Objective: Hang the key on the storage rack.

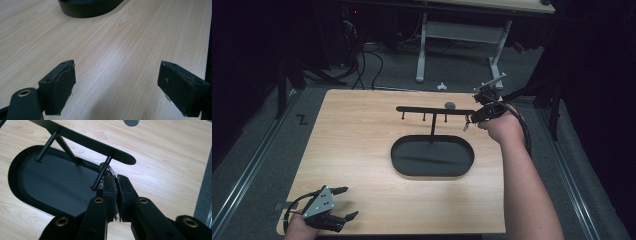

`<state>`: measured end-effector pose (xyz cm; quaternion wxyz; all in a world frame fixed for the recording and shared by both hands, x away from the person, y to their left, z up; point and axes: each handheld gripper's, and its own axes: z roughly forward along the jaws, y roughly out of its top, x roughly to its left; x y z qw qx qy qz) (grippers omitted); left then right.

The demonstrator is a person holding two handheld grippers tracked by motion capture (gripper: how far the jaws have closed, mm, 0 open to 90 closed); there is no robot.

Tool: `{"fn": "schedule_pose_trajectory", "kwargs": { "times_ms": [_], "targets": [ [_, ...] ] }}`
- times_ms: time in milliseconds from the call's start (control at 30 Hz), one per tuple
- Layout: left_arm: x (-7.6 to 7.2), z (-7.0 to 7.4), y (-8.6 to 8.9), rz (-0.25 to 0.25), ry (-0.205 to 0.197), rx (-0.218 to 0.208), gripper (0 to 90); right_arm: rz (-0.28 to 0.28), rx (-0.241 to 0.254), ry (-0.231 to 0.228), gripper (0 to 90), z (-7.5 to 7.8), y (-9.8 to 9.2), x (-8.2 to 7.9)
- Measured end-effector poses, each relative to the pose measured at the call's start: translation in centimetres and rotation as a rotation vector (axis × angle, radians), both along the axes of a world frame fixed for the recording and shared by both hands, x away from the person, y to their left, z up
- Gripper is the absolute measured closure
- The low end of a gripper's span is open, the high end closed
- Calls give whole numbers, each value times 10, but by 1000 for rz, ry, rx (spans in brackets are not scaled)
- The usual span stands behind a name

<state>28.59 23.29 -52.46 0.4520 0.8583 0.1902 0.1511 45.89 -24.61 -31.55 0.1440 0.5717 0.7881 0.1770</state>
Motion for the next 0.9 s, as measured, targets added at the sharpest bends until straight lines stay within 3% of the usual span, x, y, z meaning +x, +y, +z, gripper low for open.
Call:
{"fn": "schedule_pose_trajectory", "kwargs": {
  "times_ms": [567, 900],
  "targets": [
    [0, 0, -1, -4, -1, 2, 154, -9, -2, -7, 818, 1, -1, -3],
    [0, 0, -2, -5, 0, 1, 153, -14, 2, -8, 755, -1, -4, -10]
  ]
}}
